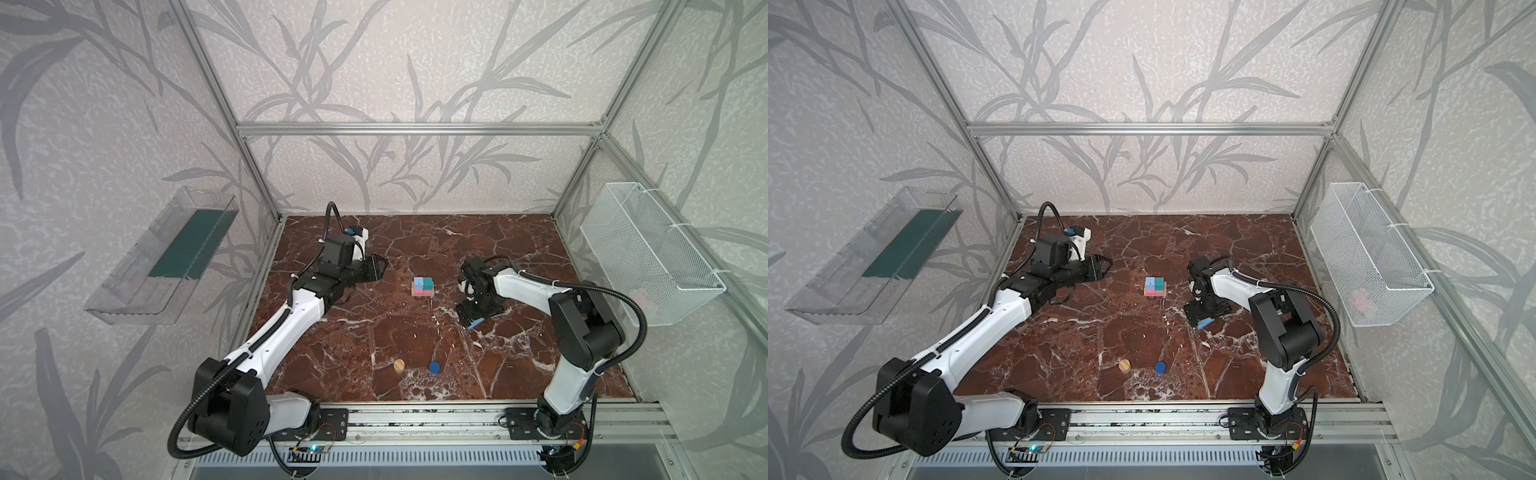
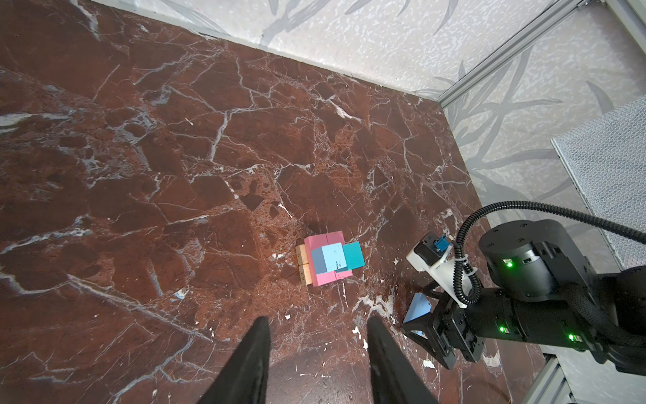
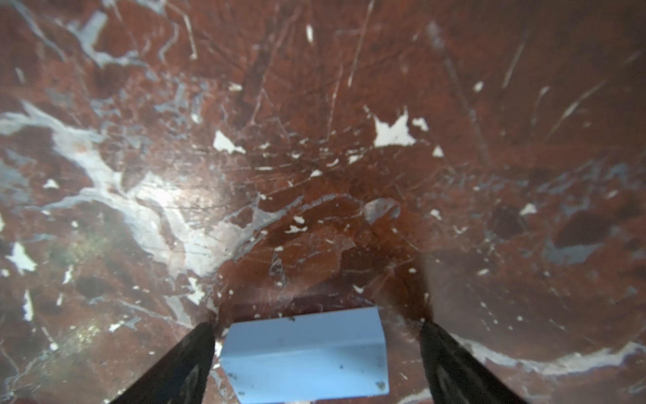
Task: Build the wood block tower
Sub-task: 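Lower the right gripper onto the light-blue rectangular block and grasp it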
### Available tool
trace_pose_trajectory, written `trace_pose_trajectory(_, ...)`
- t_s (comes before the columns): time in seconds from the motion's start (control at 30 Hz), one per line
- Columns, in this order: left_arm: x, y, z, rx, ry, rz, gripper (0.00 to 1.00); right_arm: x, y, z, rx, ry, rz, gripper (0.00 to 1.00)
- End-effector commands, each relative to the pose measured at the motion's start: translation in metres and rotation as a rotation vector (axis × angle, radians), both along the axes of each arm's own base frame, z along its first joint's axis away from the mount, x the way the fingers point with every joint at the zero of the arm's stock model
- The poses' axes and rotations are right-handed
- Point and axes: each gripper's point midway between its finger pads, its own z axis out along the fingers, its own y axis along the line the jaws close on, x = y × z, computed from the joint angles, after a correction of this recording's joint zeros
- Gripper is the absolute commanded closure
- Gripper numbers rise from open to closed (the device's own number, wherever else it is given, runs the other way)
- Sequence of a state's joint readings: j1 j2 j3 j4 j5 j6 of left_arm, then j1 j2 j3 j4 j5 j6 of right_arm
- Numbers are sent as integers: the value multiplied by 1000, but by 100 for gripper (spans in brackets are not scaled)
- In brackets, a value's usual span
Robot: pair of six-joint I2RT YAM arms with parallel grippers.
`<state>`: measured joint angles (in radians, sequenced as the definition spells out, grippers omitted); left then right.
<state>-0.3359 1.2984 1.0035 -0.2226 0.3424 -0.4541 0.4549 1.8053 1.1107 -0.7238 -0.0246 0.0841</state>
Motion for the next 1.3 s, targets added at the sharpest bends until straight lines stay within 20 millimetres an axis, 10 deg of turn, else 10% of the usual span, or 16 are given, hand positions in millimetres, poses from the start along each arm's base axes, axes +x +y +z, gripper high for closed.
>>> trace_pose_trajectory(0.0,2,0,2,-10,-15,-4,55,-7,4,5,5,-1,-8,10)
trace_pose_trajectory(1.27,0,2,2,-9,-12,-6,55,-17,14,12,-26,-19,-131,33)
